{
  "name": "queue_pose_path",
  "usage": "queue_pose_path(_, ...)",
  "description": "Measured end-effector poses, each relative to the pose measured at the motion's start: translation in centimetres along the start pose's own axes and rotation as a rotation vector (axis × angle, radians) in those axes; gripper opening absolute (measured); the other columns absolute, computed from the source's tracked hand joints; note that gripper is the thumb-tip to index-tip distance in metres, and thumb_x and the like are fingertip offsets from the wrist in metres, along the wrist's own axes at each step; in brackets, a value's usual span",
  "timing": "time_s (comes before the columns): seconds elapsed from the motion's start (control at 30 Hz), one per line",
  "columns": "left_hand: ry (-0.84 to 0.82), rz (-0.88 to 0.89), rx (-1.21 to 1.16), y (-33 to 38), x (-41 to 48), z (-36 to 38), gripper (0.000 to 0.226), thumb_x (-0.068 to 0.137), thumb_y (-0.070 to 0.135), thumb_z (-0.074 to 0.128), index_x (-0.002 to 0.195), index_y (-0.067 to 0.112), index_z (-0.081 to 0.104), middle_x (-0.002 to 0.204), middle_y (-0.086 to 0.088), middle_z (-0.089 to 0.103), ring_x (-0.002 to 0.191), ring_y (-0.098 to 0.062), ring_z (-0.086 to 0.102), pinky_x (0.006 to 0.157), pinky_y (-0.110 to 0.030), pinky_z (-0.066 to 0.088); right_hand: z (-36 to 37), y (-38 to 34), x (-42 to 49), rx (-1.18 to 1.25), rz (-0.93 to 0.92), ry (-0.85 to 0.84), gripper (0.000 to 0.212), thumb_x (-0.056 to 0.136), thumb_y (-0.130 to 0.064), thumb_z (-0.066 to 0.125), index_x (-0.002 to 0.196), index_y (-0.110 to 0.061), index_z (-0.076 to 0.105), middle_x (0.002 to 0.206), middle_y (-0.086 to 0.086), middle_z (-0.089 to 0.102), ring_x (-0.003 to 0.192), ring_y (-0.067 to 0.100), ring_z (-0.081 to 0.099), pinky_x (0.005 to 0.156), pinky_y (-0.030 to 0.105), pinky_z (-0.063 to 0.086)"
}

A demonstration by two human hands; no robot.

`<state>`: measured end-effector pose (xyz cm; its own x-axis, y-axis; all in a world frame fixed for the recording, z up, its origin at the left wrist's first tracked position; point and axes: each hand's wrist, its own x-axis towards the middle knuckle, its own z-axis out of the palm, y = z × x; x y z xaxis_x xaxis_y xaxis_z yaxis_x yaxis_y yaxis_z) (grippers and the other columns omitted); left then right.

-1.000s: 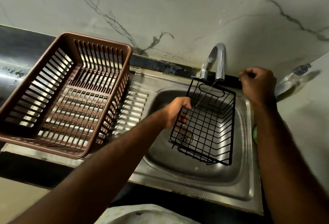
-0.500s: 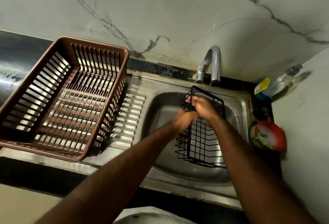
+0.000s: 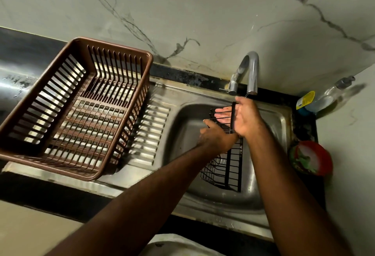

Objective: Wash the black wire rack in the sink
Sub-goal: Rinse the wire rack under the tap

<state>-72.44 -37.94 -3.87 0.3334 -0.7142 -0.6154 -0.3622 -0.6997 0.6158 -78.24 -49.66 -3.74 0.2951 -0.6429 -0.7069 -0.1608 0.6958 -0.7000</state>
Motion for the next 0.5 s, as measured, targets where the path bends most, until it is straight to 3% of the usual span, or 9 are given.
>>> queue_pose_path(0.07,0.011,0.007,0.033,-0.2,0.0,0.2,0.123,0.081,0.066,0.063,0.158,0.002,-0.008,0.153,-0.032,0.031,0.133,-0.043,0.046,0.101,-0.048,0.05,0.3,-0.2,0.1,-0.054,-0.008,0.023,0.034,0.105,-0.025,0.043,0.12,0.003,0.056,0.107,0.027,0.07,0.084,0.034,0.072,0.061,0.037,0.059)
queue_pose_path(0.13,0.035,0.017,0.085,-0.2,-0.2,0.6,0.124,0.081,0.065,0.065,0.158,0.002,-0.008,0.151,-0.032,0.033,0.13,-0.042,0.048,0.098,-0.046,0.051,0.6,0.0,0.1,-0.132,-0.03,0.09,0.021,0.105,-0.011,0.041,0.116,0.002,0.055,0.098,0.021,0.071,0.076,0.029,0.071,0.058,0.036,0.059)
queue_pose_path(0.23,0.013,0.002,0.05,0.1,-0.6,0.9,0.132,0.076,0.067,0.071,0.158,0.0,-0.008,0.149,-0.029,0.036,0.129,-0.04,0.049,0.094,-0.039,0.049,1.1,0.1,0.0,-0.276,-0.023,0.134,0.025,0.108,-0.012,0.038,0.097,0.001,0.056,0.093,0.015,0.068,0.073,0.023,0.068,0.057,0.031,0.059)
queue_pose_path(0.3,-0.071,-0.026,-0.067,0.2,0.1,0.8,0.133,0.069,0.065,0.077,0.158,0.002,0.0,0.149,-0.025,0.038,0.13,-0.038,0.049,0.089,-0.033,0.047,1.1,-0.1,0.3,-0.348,-0.039,0.13,0.03,0.108,-0.016,0.037,0.096,0.001,0.057,0.096,0.016,0.067,0.071,0.021,0.068,0.049,0.027,0.056)
queue_pose_path(0.33,-0.111,-0.04,-0.135,0.2,0.4,0.5,0.128,0.065,0.063,0.078,0.157,0.003,0.013,0.147,-0.021,0.044,0.128,-0.036,0.052,0.091,-0.033,0.049,1.0,-0.3,0.4,-0.375,-0.043,0.126,0.031,0.109,-0.019,0.037,0.095,0.001,0.057,0.096,0.016,0.067,0.067,0.019,0.068,0.046,0.026,0.055)
queue_pose_path(0.4,-0.166,-0.028,-0.29,0.0,0.9,-0.3,0.094,0.071,0.057,0.079,0.144,0.006,0.047,0.135,-0.012,0.06,0.119,-0.032,0.062,0.096,-0.038,0.054,0.8,-0.5,0.2,-0.411,-0.042,0.108,0.035,0.108,-0.022,0.037,0.088,-0.002,0.057,0.09,0.013,0.067,0.056,0.015,0.068,0.045,0.024,0.055)
queue_pose_path(0.47,-0.243,-0.01,-0.422,-0.2,1.0,-1.3,0.057,0.089,0.043,0.073,0.132,0.008,0.062,0.126,-0.011,0.067,0.107,-0.027,0.069,0.094,-0.037,0.055,0.5,-0.8,-0.3,-0.482,-0.04,0.106,0.036,0.107,-0.026,0.039,0.088,-0.004,0.06,0.083,0.01,0.07,0.051,0.013,0.067,0.047,0.025,0.052)
queue_pose_path(0.5,-0.269,-0.017,-0.469,-0.3,1.0,-2.0,0.049,0.094,0.04,0.068,0.132,0.01,0.063,0.125,-0.011,0.067,0.095,-0.023,0.07,0.087,-0.035,0.056,0.4,-1.0,-0.6,-0.501,-0.045,0.111,0.036,0.107,-0.027,0.04,0.09,-0.005,0.062,0.08,0.009,0.071,0.05,0.013,0.067,0.044,0.023,0.051)
